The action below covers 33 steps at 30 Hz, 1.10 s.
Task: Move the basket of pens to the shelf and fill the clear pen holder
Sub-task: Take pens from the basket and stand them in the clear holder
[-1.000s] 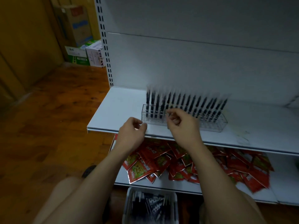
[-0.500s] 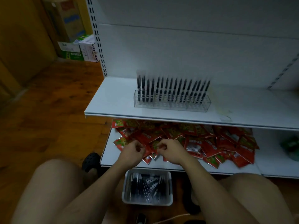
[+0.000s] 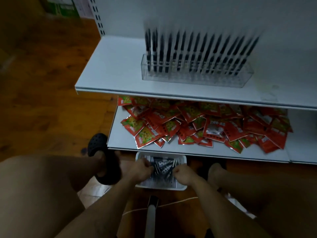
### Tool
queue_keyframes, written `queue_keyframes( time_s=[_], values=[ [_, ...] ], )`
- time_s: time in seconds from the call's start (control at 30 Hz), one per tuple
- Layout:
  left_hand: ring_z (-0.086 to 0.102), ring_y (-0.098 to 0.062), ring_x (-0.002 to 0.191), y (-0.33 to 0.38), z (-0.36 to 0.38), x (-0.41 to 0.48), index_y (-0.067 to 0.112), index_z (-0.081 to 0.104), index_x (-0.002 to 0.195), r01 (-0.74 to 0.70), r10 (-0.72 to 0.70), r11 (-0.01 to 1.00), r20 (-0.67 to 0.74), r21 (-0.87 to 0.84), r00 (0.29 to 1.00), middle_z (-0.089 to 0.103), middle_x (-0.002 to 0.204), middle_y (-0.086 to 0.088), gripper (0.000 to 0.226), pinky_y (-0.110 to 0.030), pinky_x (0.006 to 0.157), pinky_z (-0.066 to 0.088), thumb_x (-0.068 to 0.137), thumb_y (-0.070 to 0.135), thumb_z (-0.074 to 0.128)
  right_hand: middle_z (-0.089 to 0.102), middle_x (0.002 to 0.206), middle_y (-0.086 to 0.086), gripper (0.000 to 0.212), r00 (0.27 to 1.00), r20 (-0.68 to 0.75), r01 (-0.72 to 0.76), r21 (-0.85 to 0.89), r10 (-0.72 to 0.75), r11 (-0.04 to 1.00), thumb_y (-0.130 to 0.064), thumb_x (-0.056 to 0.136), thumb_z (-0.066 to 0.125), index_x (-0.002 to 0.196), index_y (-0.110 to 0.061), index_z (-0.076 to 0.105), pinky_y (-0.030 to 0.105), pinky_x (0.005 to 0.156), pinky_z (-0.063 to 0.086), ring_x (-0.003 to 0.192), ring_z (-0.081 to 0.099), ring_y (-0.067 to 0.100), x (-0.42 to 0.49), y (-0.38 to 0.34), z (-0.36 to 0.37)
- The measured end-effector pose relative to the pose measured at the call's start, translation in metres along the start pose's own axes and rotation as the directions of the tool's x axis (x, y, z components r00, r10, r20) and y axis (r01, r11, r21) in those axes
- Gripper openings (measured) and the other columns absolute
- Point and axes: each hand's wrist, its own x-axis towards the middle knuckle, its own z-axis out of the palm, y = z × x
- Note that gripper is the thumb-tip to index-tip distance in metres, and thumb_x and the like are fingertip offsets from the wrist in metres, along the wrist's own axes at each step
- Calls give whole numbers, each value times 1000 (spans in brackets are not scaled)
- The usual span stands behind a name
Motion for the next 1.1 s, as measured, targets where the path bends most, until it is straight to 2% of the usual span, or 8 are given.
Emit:
queue_keyframes(
  time_s=[0.07, 0.17, 0.27, 0.4, 0.5, 0.67, 0.9, 1.1],
  values=[
    [55, -9, 60, 2, 3, 14, 15, 60, 85, 47, -49, 994, -10, -94, 999, 63, 74, -3, 12, -20, 52, 41, 93, 24, 57, 35, 64, 8, 28, 999, 29, -35, 48, 34, 998, -9, 93, 43, 65, -8, 40, 34, 67, 30, 59, 32, 20, 12, -4, 8],
    [61, -18, 66, -4, 18, 34, 16, 55, 67, 129, -125, 975, 33, -182, 992, 63, 72, -10, 25, -21, 58, 42, 92, 20, 55, 53, 85, 14, 18, 988, 142, -60, 38, 54, 997, -10, 93, 44, 88, 0, 57, 30, 64, 34, 73, 49, 24, 34, -7, 26],
    [62, -28, 86, -25, 37, 44, 18, 59, 76, 263, -248, 915, 88, -306, 965, 65, 87, -15, 14, -31, 73, 47, 91, 17, 58, 50, 96, 17, 27, 965, 248, -93, 29, 83, 995, -8, 94, 41, 110, 5, 58, 29, 61, 35, 70, 46, 19, 58, -6, 49],
    [60, -27, 80, -52, 59, 58, 11, 63, 87, 439, -419, 768, 154, -466, 895, 66, 92, -17, 7, -33, 66, 48, 88, 9, 57, 44, 137, 19, 40, 941, 314, -136, 9, 126, 991, -14, 98, 41, 137, -4, 44, 37, 93, 43, 113, 50, 33, 87, 0, 79],
    [61, -25, 77, -58, 67, 72, 11, 63, 92, 505, -470, 675, 215, -538, 856, 66, 88, -13, 7, -32, 62, 49, 90, 10, 56, 44, 140, 19, 41, 943, 298, -155, 6, 146, 988, -18, 97, 43, 137, -6, 44, 33, 88, 41, 116, 49, 34, 102, 0, 89],
    [61, -24, 79, -47, 62, 91, 15, 61, 88, 455, -416, 647, 216, -612, 883, 65, 83, -9, 8, -28, 60, 45, 93, 16, 55, 60, 110, 17, 19, 962, 227, -147, -32, 151, 989, -14, 93, 47, 100, -2, 60, 32, 76, 45, 94, 56, 31, 117, 4, 83],
    [62, -17, 77, -19, 29, 82, 18, 59, 87, 363, -362, 666, 143, -652, 921, 66, 89, -6, 12, -26, 57, 46, 97, 19, 52, 70, 111, 13, 26, 996, -7, -84, 12, 84, 996, -1, 89, 52, 100, -6, 75, 39, 91, 53, 101, 63, 30, 86, 2, 59],
    [59, -20, 72, 19, -20, 42, 13, 60, 86, 128, -172, 792, -18, -597, 985, 64, 80, -7, 9, -23, 55, 43, 92, 15, 55, 69, 112, 6, 37, 971, -237, 4, 124, 26, 992, -10, 89, 55, 123, -23, 62, 31, 78, 52, 98, 63, 27, 35, -12, 13]
  ],
)
